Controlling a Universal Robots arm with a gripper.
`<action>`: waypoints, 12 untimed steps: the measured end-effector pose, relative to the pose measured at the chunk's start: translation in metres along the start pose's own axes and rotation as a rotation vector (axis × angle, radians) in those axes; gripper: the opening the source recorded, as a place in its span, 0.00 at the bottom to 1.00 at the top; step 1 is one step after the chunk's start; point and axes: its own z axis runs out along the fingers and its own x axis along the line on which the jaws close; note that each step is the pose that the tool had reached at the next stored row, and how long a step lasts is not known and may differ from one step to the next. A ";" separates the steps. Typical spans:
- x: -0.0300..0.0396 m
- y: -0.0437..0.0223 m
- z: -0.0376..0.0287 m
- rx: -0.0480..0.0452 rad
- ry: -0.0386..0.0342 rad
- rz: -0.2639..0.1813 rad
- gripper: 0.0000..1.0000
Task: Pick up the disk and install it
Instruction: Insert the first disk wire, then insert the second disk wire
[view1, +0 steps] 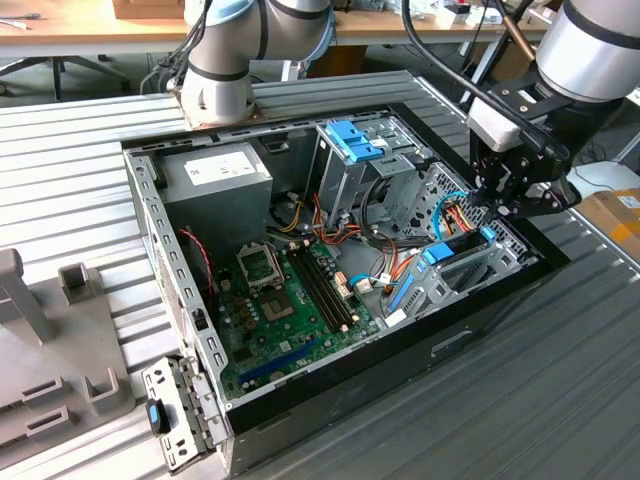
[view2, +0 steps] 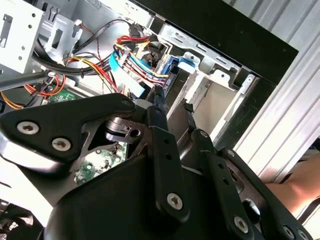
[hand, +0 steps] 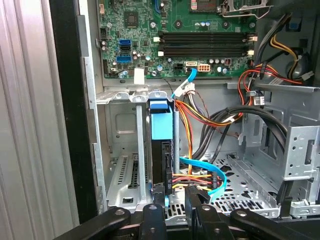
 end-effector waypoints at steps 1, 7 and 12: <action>0.0000 0.0000 -0.0001 0.0000 0.0008 0.000 0.30; 0.0000 -0.0001 0.0000 -0.0002 0.0146 -0.003 0.30; 0.0000 -0.0001 0.0000 -0.0007 0.0145 -0.003 0.30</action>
